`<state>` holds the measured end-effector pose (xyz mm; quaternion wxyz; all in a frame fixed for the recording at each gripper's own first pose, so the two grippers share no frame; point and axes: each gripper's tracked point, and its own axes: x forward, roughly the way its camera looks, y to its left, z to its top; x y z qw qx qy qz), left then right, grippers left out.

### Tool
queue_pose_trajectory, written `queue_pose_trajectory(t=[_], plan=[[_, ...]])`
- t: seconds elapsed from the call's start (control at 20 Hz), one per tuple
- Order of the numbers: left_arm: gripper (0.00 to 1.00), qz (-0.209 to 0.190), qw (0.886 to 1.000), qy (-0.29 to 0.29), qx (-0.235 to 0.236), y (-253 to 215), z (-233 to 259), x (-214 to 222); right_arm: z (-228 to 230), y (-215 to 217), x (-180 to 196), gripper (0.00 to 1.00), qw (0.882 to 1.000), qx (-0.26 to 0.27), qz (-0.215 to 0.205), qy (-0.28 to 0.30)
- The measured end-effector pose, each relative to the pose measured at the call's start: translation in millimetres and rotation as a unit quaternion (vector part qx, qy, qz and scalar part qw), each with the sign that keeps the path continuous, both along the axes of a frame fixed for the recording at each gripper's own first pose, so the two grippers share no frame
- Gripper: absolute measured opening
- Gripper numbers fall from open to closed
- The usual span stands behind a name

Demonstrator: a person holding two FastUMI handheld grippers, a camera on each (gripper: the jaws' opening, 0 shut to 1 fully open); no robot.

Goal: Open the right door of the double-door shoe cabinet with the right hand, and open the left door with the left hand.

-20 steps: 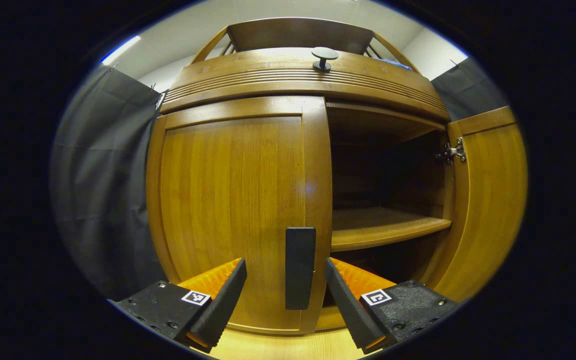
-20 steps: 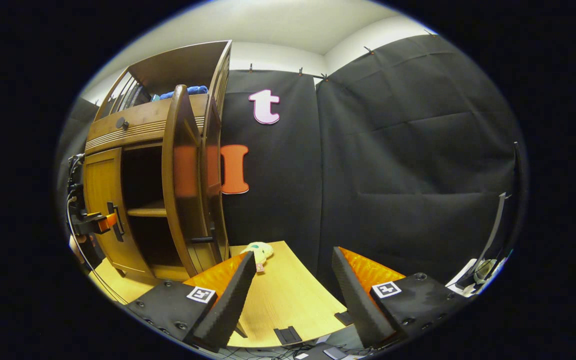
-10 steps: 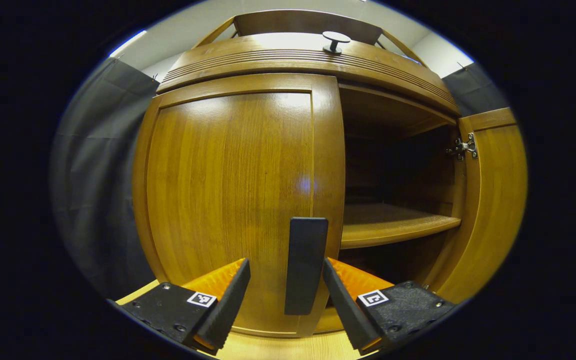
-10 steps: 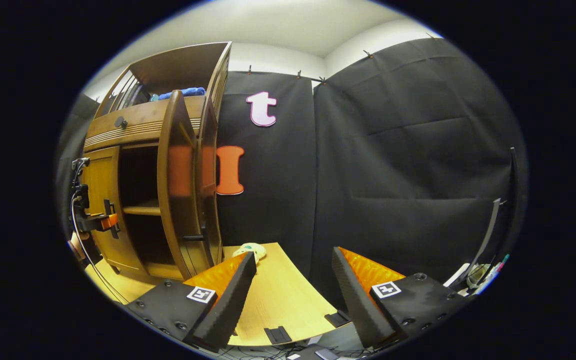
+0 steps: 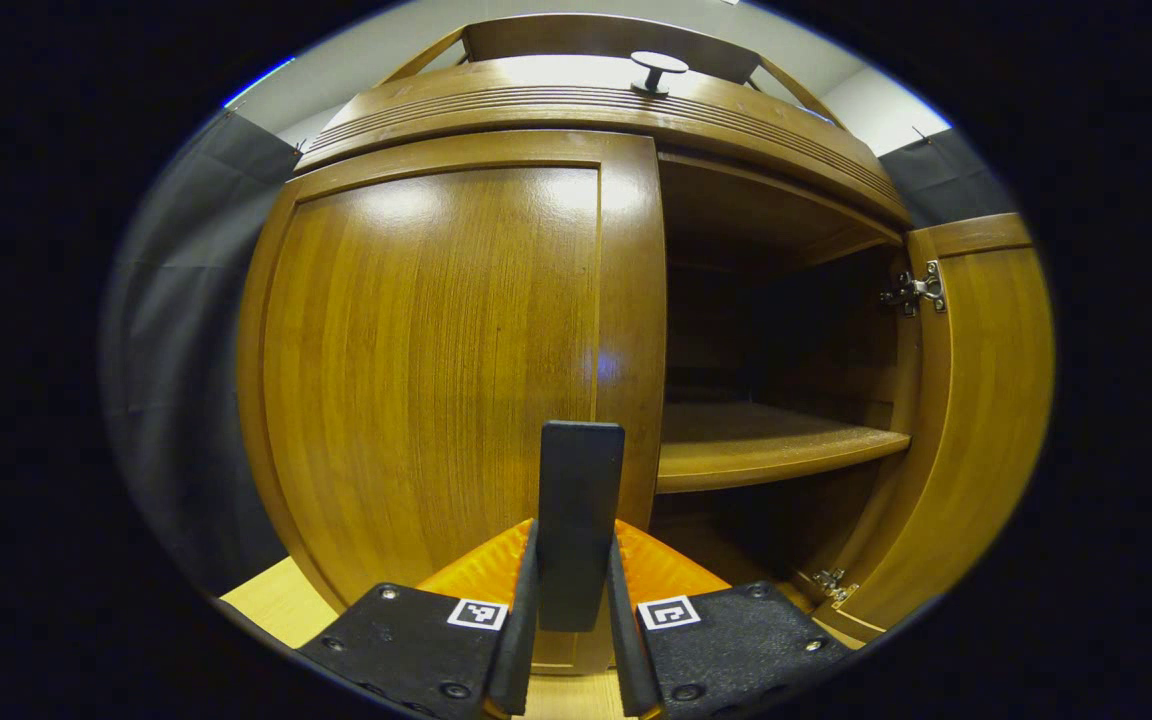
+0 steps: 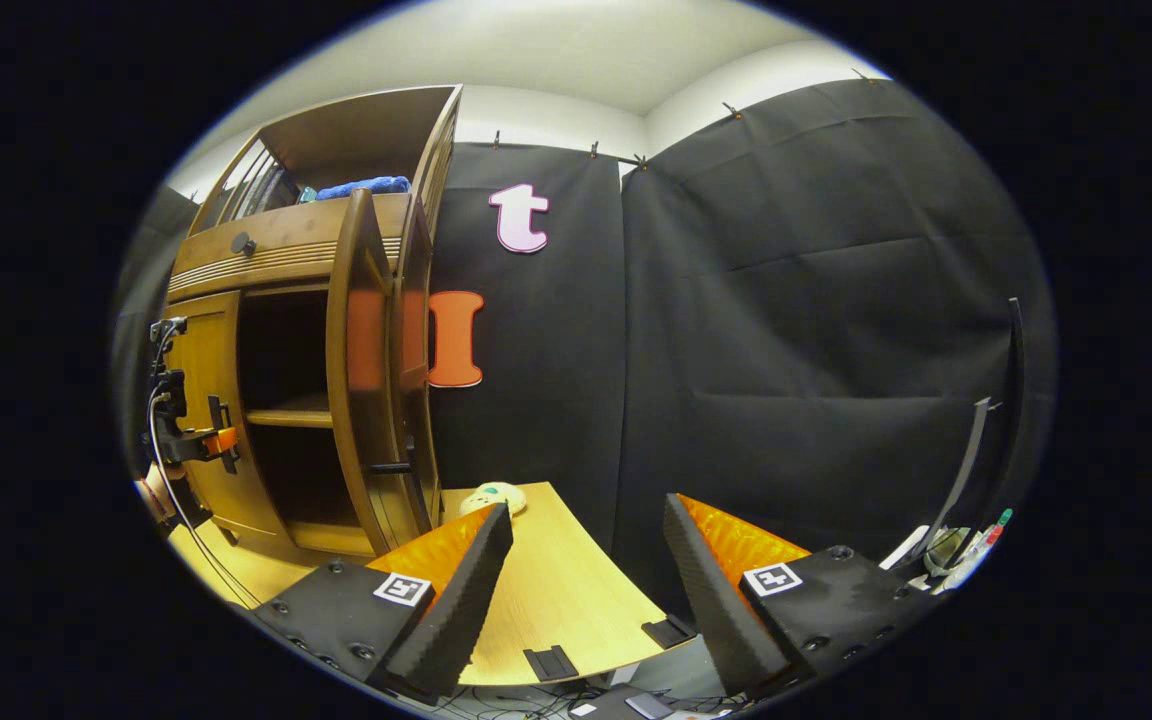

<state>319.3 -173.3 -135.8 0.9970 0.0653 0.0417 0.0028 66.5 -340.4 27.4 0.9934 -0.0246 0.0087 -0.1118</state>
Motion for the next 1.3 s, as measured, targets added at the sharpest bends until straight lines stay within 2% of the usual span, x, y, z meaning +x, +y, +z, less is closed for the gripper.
queue_pose_trajectory(t=[0.05,0.15,0.2,0.25,0.3,0.55,1.0,1.05,1.1,1.3], plan=[[0.32,-0.001,1.0,0.001,-0.001,-0.6,-0.2,-1.9,0.0,1.6,-2.5,0.98,1.0,0.0,-0.001,-0.001],[0.28,0.0,1.0,-0.004,-0.015,-1.1,4.4,-6.7,0.0,4.9,-7.3,0.98,1.0,0.001,-0.002,-0.002],[0.26,-0.001,1.0,-0.007,-0.012,0.4,11.8,-12.3,-0.5,6.5,-8.5,0.9,1.0,0.002,-0.003,-0.002],[0.27,-0.003,1.0,-0.009,-0.004,1.2,17.6,-16.0,-1.7,9.0,-9.7,0.9,1.0,0.002,-0.003,-0.001],[0.23,-0.004,1.0,-0.01,0.003,-0.7,22.6,-25.2,-2.5,12.4,-11.0,0.9,1.0,0.003,-0.002,-0.001],[0.19,-0.021,1.0,-0.011,-0.005,0.6,41.4,-60.0,-0.4,37.0,-14.8,0.9,1.0,0.001,0.009,-0.004],[0.19,-0.027,0.999,0.0,-0.027,23.3,49.1,-115.7,-0.5,89.6,-7.0,0.9,0.999,0.003,0.034,-0.005],[0.18,-0.028,0.999,0.002,-0.03,26.0,49.2,-120.5,-0.9,97.4,-4.9,0.98,0.999,0.005,0.038,-0.004],[0.18,-0.029,0.999,0.003,-0.031,29.3,50.6,-127.1,-2.3,105.0,-2.7,0.9,0.999,0.006,0.042,-0.003],[0.19,-0.03,0.999,0.002,-0.034,46.3,56.7,-150.1,-4.3,137.9,6.1,0.9,0.998,0.003,0.06,0.0]])
